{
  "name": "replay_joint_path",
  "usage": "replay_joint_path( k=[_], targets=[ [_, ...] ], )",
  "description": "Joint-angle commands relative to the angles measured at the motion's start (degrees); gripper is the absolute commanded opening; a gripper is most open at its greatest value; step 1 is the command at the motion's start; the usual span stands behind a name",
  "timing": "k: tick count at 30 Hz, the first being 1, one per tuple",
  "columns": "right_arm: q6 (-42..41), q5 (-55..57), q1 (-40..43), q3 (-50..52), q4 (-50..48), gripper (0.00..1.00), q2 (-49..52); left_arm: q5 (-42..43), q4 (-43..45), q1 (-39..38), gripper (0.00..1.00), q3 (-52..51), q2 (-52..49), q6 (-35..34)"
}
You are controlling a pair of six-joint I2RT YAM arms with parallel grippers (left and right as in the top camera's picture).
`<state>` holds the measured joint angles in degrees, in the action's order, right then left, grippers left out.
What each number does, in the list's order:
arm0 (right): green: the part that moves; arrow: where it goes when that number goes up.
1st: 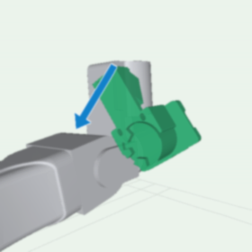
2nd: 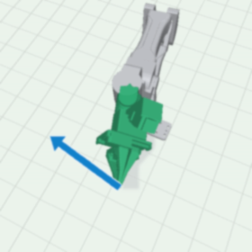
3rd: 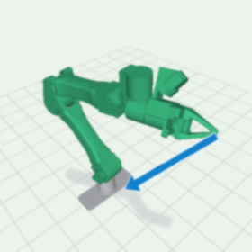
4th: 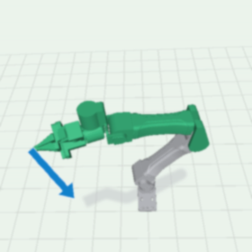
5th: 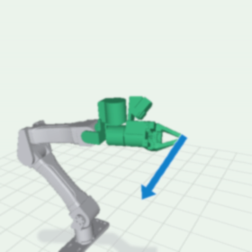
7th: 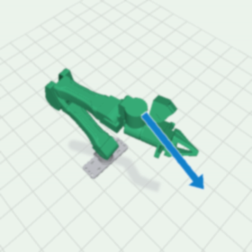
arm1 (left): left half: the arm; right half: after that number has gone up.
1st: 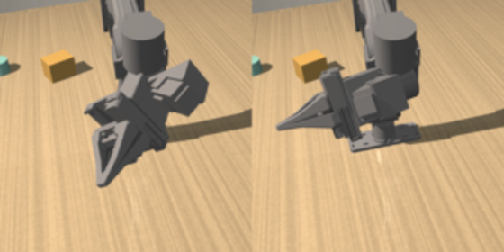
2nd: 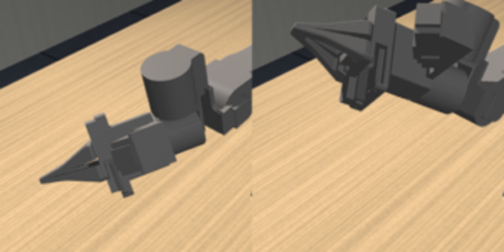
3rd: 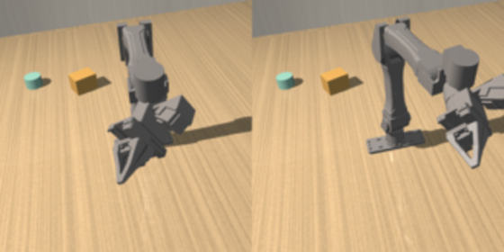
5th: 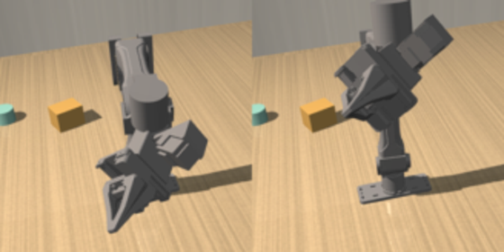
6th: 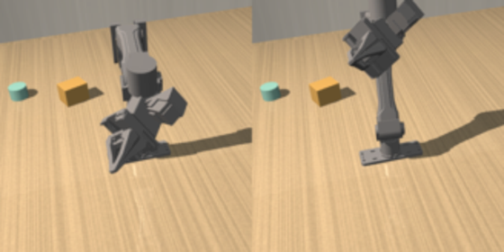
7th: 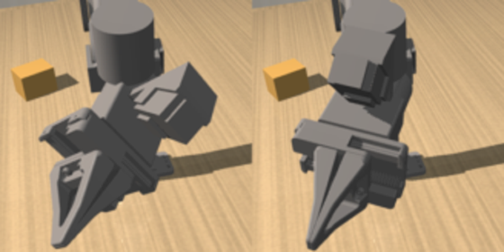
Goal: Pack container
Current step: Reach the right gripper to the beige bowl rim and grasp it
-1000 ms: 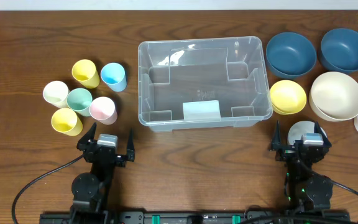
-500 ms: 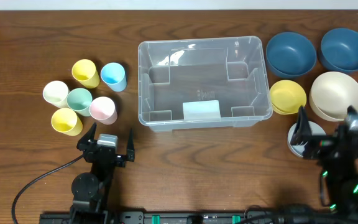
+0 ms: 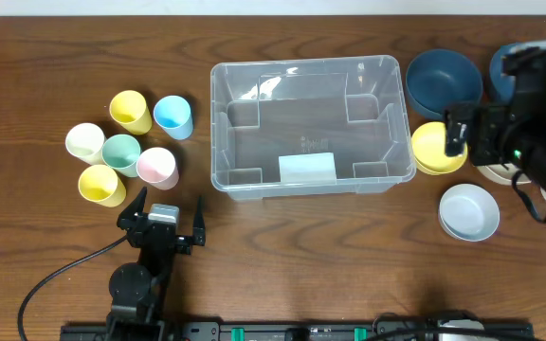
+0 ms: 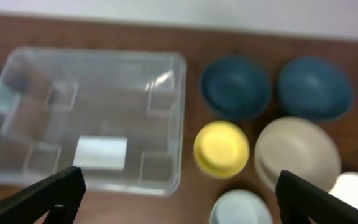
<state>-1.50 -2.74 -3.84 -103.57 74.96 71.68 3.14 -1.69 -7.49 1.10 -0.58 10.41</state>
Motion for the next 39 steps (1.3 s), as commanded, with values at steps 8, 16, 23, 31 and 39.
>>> replay_joint_path(
  k=[8,16,23,31,39],
  targets=[
    [-17.8,9.6,6.6,-1.2,4.4,0.99,7.3,-0.2,-2.2,0.3,0.98,-0.9,0.3,0.3],
    [-19.0,9.8,20.1,-1.2,5.0,0.96,14.1,-0.2,-2.2,0.3,0.98,-0.9,0.3,0.3],
    [-17.0,8.3,23.7,-1.2,3.2,0.93,22.3,-0.2,-2.2,0.3,0.98,-0.9,0.3,0.3],
    [-13.7,8.3,23.6,-1.2,0.2,0.75,31.6,-0.2,-2.2,0.3,0.98,-0.9,0.3,0.3],
    [-5.5,3.3,23.6,-1.2,-2.3,0.71,38.1,-0.2,-2.2,0.3,0.98,-0.9,0.3,0.3]
  ],
)
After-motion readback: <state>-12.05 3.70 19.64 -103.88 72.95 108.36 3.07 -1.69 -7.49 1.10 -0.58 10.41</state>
